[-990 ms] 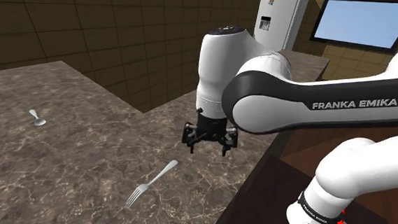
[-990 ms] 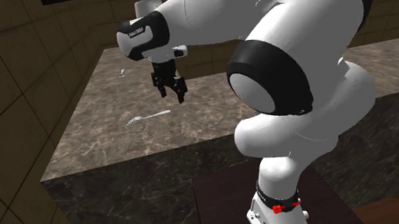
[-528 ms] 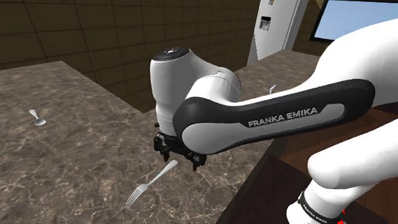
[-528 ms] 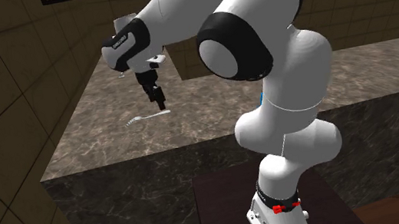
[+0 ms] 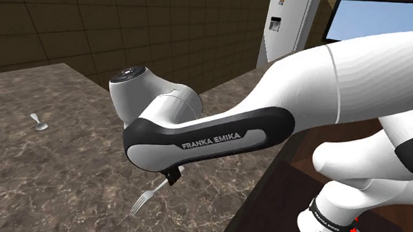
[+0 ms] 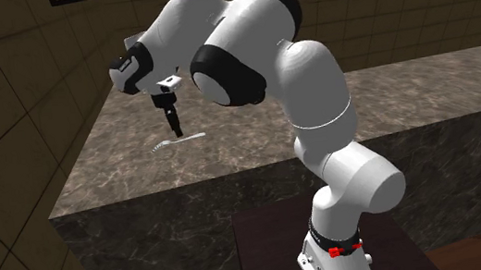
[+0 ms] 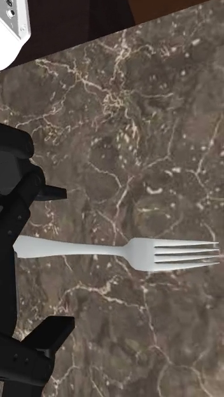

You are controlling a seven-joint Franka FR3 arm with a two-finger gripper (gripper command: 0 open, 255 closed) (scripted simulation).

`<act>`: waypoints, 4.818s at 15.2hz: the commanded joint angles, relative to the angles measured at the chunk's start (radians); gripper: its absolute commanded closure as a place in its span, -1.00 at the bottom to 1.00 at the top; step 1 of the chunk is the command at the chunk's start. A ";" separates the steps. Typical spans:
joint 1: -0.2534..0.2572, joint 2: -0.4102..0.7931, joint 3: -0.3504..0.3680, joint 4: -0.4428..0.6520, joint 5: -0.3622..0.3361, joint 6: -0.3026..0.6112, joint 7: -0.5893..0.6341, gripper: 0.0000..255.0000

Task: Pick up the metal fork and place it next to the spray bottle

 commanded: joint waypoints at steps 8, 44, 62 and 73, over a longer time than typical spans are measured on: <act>-0.046 -0.046 0.055 -0.050 0.054 0.076 -0.020 -1.00; 0.032 0.054 -0.067 0.110 -0.059 -0.143 0.032 1.00; -0.012 0.078 -0.085 0.348 -0.092 -0.377 0.039 1.00; -0.125 0.048 -0.046 0.557 -0.066 -0.545 0.021 1.00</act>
